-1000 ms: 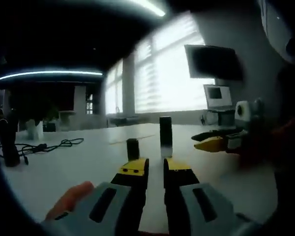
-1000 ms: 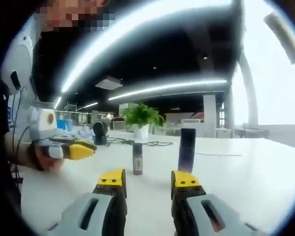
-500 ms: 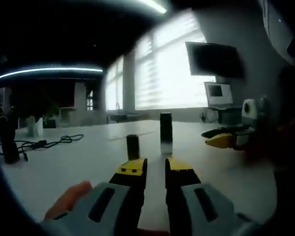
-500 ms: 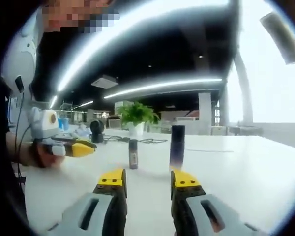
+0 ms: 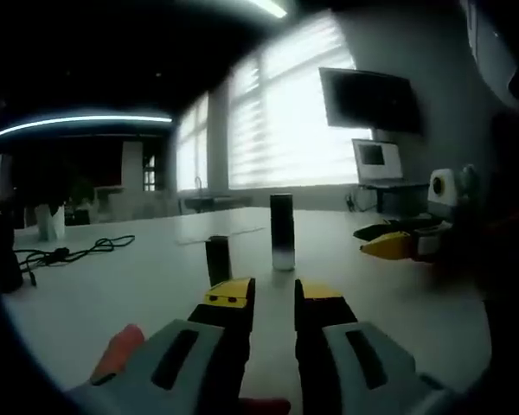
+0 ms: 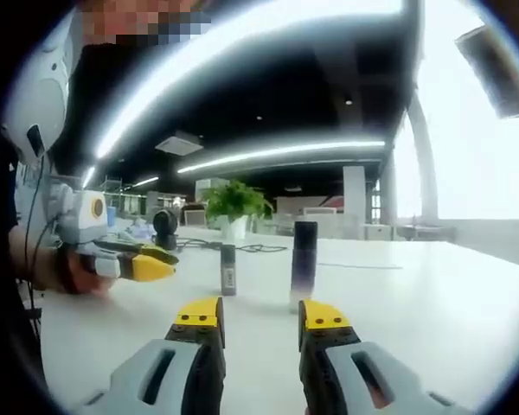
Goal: Pick up cosmetic bottle twist off cap place on table pick up cap screw tight cap place on table
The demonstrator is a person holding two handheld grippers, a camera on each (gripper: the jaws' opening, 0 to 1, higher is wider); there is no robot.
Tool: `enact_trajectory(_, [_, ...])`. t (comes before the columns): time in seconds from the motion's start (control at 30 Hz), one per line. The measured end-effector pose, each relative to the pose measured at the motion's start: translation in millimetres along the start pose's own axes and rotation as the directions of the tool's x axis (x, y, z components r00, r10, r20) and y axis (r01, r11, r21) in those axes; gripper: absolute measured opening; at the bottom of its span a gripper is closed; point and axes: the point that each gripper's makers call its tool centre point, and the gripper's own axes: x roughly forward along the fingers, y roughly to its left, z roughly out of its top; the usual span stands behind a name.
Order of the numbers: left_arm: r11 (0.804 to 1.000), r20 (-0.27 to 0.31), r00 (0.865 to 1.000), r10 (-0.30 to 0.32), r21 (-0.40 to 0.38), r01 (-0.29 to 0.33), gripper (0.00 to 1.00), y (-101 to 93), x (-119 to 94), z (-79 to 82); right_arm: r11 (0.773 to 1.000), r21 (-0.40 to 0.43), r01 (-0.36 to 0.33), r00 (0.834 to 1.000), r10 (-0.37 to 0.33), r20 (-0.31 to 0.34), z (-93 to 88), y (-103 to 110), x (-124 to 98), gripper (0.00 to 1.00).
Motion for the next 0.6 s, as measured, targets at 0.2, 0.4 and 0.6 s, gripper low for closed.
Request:
enact_trajectory(0.2, [1.0, -0.023, 0.999, 0.023, -0.017, -0.023, 0.1, 1.1, 8, -5.9, 1.0, 0.009, 0.004, 1.0, -0.004, 0.006, 1.6, 0, 1, 0.27])
enact_trajectory(0.4, [0.994, -0.061, 0.998, -0.018, -0.106, 0.012, 0.15, -5.1, 24, -13.3, 1.0, 0.009, 0.003, 1.0, -0.003, 0.016, 4.7, 1, 1, 0.26])
enact_trajectory(0.6, [0.996, -0.046, 0.998, -0.051, -0.076, 0.047, 0.15, -14.3, 40, -11.2, 1.0, 0.011, 0.012, 1.0, -0.012, 0.018, 5.3, 0, 1, 0.25])
